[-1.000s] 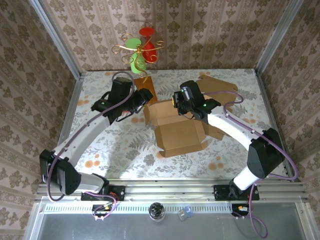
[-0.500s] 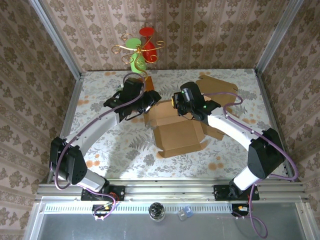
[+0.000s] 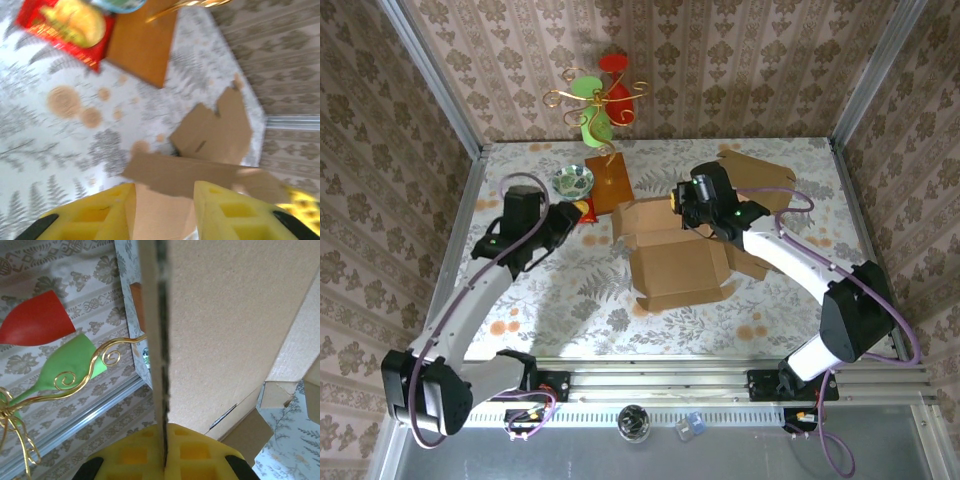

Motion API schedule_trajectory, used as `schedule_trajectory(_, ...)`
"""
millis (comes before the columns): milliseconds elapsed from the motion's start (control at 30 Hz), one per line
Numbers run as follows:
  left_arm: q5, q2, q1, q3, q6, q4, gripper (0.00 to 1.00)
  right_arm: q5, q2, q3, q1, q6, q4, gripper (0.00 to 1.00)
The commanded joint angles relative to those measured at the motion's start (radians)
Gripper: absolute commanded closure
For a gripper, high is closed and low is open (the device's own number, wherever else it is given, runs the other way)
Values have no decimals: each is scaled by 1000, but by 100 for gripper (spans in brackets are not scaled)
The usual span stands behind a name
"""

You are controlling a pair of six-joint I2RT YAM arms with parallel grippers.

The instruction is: Fold the paper box

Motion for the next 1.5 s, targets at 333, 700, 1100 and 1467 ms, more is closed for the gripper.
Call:
schedule_trajectory(333,66,56,102,-95,191,86,74,-83,60,-19,64,-62,174,100)
schedule_trajectory(700,23,-97,228,-233,272,-2,74,-196,222,35,94,-223,357,100)
schedule_trajectory(1100,25,-109,218,-315,394,28,79,-354,303,22,97,-406,606,100)
schedule_trajectory(1467,-88,-145,218,-253,406,-93,75,-384,369,79,106,-391,561,100)
